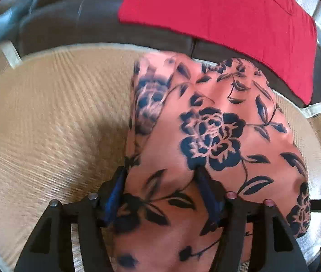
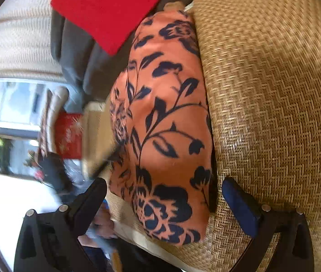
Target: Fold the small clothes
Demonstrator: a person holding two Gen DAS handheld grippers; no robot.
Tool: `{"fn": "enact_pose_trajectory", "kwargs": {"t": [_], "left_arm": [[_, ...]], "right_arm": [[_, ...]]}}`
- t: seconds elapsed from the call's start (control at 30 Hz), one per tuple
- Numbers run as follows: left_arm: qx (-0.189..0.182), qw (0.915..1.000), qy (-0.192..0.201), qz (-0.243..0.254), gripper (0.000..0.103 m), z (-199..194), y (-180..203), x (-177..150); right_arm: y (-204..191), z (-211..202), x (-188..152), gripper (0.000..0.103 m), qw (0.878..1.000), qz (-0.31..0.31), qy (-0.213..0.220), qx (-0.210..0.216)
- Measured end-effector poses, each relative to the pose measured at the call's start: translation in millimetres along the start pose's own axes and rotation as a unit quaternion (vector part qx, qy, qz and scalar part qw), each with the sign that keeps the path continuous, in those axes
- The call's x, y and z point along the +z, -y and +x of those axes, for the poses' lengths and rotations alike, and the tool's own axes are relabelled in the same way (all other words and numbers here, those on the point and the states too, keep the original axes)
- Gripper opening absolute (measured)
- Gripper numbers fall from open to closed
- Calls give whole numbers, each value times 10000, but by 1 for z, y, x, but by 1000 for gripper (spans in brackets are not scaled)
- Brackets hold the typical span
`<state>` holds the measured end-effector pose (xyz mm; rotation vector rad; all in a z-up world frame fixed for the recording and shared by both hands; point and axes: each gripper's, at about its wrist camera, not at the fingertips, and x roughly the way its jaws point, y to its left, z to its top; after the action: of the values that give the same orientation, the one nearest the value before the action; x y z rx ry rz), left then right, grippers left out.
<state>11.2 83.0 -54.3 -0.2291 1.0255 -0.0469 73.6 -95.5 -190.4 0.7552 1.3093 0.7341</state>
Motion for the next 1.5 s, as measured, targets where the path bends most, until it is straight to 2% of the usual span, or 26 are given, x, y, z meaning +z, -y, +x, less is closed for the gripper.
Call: {"fn": "enact_pose_trajectory", "kwargs": {"t": [0.03, 0.07, 0.1, 0.17, 0.23, 0.27, 0.3, 0.37, 0.47, 0.53, 0.57, 0.63, 0.67, 0.7, 0.77, 0.83, 0.87, 0.93, 1.0, 1.07, 1.13, 1.2, 1.27, 1.33, 1.4, 1.5], "left_arm": [[-33, 10000, 35, -38, 67, -2, -1, -1], [-11, 10000, -2, -88, 67, -4, -1, -1], [-22, 9999, -16, -98, 67, -6, -2, -2], [-47, 10000, 40, -33, 67, -21, -9, -10], [-34, 10000, 84, 40, 67, -18, -7, -11], [-30, 9999, 90, 65, 67, -15, -8, -14], [-41, 9999, 100, 85, 68, -15, -8, -15], [-53, 9998, 115, 128, 68, -9, -9, -12], [-82, 9997, 125, 192, 68, -8, -8, -10], [-69, 9996, 142, 233, 69, 4, -4, -9], [-41, 9995, 159, 272, 69, 4, -3, -10], [-14, 9996, 152, 255, 69, 6, -2, -9], [-7, 9997, 131, 224, 69, 6, -3, -8], [22, 9998, 69, 171, 69, 4, -4, -7], [51, 9998, 142, 102, 69, -10, -5, -4], [146, 9988, 396, 247, 69, -24, -4, -1], [216, 9983, 432, 318, 69, -24, -3, 0], [165, 9994, 84, 283, 69, -2, -7, -2], [103, 9993, 221, 281, 71, 1, -7, -4], [158, 9992, 181, 311, 71, 1, -5, -2], [85, 9992, 164, 344, 71, 1, -7, 0], [9, 9990, 177, 409, 72, 2, -9, 2], [38, 9984, 228, 509, 73, 4, -6, 3], [33, 9984, 213, 527, 73, 5, -7, 5], [-13, 9985, 183, 523, 73, 5, -7, 7], [22, 9981, 208, 582, 74, 9, -6, 10]], "right_arm": [[-1, -2, 2, 88, 10000, 40, -12, -35], [-4, -2, 3, 39, 9997, -23, -13, -237], [-6, 0, 4, 35, 9991, -70, -108, -408], [-14, 1, -2, 36, 9976, -249, -28, -653], [-14, 9, -5, 64, 9964, -271, 19, -805], [-8, 16, -9, 76, 9984, -98, -67, -544], [-10, 24, -15, 80, 9993, -60, -172, -340], [-23, 35, -24, 77, 9978, -377, -128, -524], [0, 29, -19, 39, 9987, 274, 151, -396], [27, 29, -15, 33, 9978, 618, -30, 225], [30, 26, -16, 33, 9979, 595, -62, 248], [20, 28, -18, 38, 9994, 347, -67, 26], [11, 32, -20, 51, 9997, 233, -92, -83], [0, 36, -20, 76, 9998, 136, -110, -41], [-22, 40, -16, 87, 9998, -165, -116, 62], [-40, 38, -3, 87, 9974, -583, 185, -370], [-43, 37, 4, 87, 9970, -633, 221, -391], [-43, 46, 31, 87, 9981, -524, 199, -264], [-35, 51, 59, 87, 9974, -622, -22, -358], [-25, 57, 81, 85, 9990, -313, -243, -182], [-38, 49, 95, 52, 9958, -581, -199, -685], [-43, 46, 99, 47, 9939, -628, -217, -877], [-39, 46, 97, 49, 9927, -650, -127, -1012], [-27, 44, 99, 63, 9957, -495, -71, -784], [-26, 35, 100, 85, 9979, -522, -38, -376], [-29, 37, 117, 79, 9960, -713, 147, -519]]}}
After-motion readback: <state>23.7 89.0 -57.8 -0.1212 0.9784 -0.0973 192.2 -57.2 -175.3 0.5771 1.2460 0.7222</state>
